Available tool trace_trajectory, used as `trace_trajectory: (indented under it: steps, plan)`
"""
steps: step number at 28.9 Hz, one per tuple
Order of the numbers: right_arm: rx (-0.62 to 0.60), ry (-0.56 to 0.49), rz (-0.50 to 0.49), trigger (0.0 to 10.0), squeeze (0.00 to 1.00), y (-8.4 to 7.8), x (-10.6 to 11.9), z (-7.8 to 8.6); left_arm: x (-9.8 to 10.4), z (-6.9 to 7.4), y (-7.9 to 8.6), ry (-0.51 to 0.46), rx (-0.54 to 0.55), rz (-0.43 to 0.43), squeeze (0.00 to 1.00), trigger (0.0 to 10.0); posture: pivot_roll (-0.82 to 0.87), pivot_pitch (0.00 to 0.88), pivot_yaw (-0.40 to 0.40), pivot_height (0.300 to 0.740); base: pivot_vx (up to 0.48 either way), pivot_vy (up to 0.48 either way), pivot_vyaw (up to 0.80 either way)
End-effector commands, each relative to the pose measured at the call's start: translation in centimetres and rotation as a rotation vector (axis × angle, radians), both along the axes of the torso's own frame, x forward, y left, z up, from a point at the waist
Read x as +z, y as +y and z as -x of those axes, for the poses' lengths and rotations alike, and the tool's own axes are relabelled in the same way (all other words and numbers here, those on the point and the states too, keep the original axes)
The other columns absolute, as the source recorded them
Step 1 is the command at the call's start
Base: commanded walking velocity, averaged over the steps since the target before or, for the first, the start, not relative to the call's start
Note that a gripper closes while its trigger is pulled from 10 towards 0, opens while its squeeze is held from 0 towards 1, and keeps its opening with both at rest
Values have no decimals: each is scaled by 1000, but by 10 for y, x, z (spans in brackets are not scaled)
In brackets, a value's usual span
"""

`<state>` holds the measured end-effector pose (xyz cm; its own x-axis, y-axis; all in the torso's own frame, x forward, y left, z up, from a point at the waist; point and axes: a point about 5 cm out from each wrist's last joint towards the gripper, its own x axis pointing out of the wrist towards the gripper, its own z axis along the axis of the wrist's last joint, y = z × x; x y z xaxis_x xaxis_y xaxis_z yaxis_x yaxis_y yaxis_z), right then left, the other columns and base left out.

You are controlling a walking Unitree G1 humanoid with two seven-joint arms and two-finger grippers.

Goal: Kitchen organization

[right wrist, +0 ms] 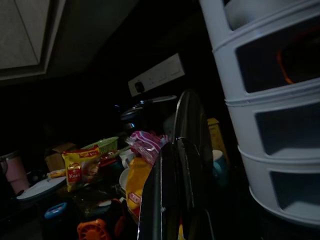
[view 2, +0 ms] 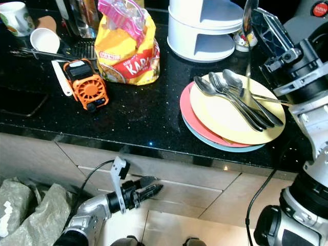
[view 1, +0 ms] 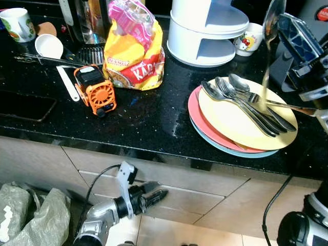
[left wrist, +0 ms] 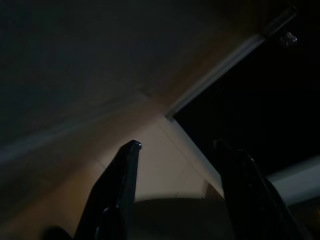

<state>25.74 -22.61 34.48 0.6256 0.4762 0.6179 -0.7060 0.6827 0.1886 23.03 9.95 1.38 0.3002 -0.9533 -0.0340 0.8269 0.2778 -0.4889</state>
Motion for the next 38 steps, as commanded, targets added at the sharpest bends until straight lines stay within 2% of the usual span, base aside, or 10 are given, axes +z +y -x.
trace_trajectory:
  steps: [1,7,8,11,14,21,24,28,35,38]
  plan:
    - [2,-21,-3,0,0,-3,2,3,0,4,4,7,-44,-12,0,10000,41,125,-13,740,0,0,0]
    - [36,-11,19,0,0,5,-2,2,16,23,13,-57,-223,-72,0,10000,52,121,-20,740,0,0,0]
    - [54,-7,23,0,0,11,-3,-1,42,23,11,-164,-261,-104,0,10000,56,120,-23,740,0,0,0]
    - [59,-6,23,0,0,12,-4,-2,52,23,9,-204,-269,-113,0,10000,56,120,-23,740,0,0,0]
    - [71,1,24,0,0,16,-4,-6,99,12,1,-388,-241,-115,0,10000,66,117,-32,740,0,0,0]
    - [75,3,24,0,0,18,-4,-8,121,8,-1,-475,-218,-125,0,10000,68,119,-34,740,0,0,0]
    - [75,4,22,0,0,20,-4,-8,148,3,-2,-575,-157,-109,0,10000,74,125,-33,740,0,0,0]
    - [68,-13,-8,0,0,20,0,-9,214,-7,1,-782,18,-25,0,10000,75,128,-29,740,0,0,0]
    - [80,-50,-29,0,0,15,4,-4,267,-12,13,-923,182,69,0,10000,78,132,-26,740,0,0,0]
    - [120,-85,-29,0,0,16,6,2,277,-16,21,-917,241,127,0,10000,78,132,-23,740,0,0,0]
